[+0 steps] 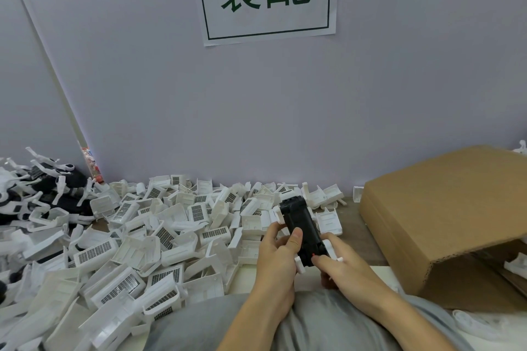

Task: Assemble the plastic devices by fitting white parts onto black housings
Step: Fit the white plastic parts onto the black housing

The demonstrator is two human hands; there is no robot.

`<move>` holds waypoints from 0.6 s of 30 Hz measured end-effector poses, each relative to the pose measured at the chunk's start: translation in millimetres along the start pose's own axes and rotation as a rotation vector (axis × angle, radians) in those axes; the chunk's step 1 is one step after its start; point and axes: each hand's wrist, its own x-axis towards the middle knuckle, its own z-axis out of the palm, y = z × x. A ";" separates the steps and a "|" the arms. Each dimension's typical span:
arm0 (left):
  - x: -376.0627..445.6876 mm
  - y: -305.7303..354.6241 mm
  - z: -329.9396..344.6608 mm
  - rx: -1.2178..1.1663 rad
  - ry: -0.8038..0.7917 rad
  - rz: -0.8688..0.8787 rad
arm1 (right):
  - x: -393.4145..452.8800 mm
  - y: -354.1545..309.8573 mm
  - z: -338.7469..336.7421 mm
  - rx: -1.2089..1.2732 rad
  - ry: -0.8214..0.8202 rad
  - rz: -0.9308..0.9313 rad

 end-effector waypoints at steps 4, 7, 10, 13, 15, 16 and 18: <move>1.1 -2.1 0.0 -0.008 0.001 0.004 | -1.7 -2.7 1.4 -0.022 0.019 -0.009; 1.9 -2.8 -0.1 -0.009 -0.002 0.006 | -2.3 -3.9 0.3 0.015 0.006 0.000; 2.9 -3.1 -0.4 -0.001 -0.005 0.003 | -2.7 -3.9 -0.5 0.064 -0.007 0.015; 3.6 -4.5 -0.9 0.001 -0.002 -0.004 | -1.7 -1.4 -0.3 0.067 -0.001 0.011; 3.5 -4.8 -0.9 0.006 -0.004 -0.009 | -1.9 -1.6 -0.3 0.062 0.010 -0.001; 3.6 -4.6 -0.8 0.009 -0.007 -0.012 | -2.0 -2.4 0.0 0.061 0.011 -0.009; 4.0 -5.1 -1.2 0.002 -0.006 -0.013 | -1.9 -3.8 0.3 0.073 -0.001 -0.010</move>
